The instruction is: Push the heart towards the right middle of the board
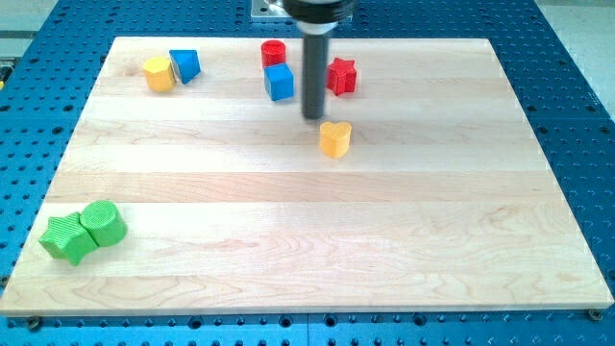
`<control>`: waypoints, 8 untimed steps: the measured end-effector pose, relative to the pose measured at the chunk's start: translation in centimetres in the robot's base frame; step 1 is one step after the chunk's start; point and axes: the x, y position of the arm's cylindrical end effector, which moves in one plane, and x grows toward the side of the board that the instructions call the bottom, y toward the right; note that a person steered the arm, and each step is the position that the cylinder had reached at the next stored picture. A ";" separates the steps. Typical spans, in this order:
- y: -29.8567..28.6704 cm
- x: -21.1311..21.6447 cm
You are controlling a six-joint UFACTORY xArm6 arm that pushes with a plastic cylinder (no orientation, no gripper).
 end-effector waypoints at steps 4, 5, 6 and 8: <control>7.8 7.0; 16.3 6.7; 11.9 4.5; 18.1 1.4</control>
